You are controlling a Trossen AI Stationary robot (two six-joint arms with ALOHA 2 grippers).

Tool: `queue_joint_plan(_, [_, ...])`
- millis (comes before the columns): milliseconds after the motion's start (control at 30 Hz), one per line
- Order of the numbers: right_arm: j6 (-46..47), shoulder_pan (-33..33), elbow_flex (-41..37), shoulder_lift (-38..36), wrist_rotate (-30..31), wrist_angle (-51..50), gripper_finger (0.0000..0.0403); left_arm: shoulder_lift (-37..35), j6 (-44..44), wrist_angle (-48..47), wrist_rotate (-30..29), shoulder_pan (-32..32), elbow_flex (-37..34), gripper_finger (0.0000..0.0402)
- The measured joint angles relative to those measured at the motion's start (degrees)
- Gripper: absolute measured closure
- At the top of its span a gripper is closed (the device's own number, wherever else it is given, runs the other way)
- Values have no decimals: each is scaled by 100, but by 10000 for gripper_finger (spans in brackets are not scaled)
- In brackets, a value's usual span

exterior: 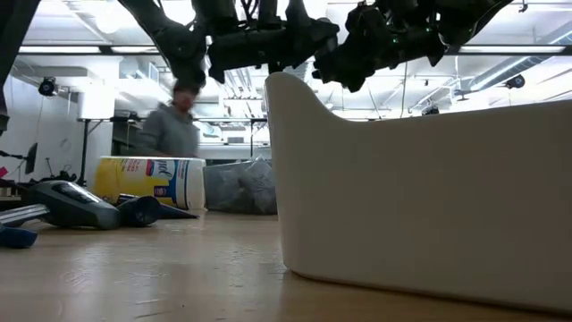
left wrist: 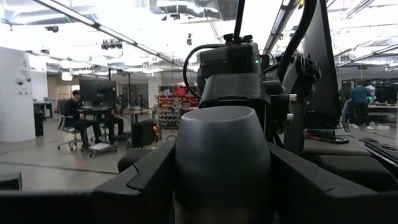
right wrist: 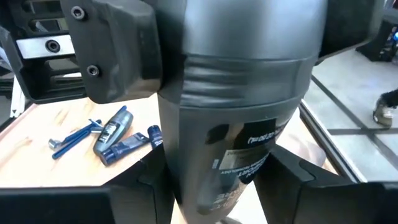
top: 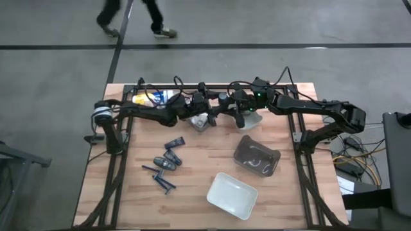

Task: Pick & Place Travel size toiletries
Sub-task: Put the gray deodorant into the gray bin

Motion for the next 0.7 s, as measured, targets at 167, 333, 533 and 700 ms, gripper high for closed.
queue_joint_plan(167, [28, -132, 0, -72, -70, -227, 235, -216, -105, -455, -23, 55, -3, 153])
queue_joint_plan(333, [126, -298, 0, -304, -58, -462, 235, -556, -38, -1041, -32, 150, -3, 121])
queue_joint_plan(533, [108, -578, 2, -691, -46, -1219, 231, -991, 452, -1543, -56, 153, -5, 110])
queue_joint_plan(700, [42, -855, 2, -897, -41, -1782, 233, -1190, 518, -2264, -58, 153, -12, 114])
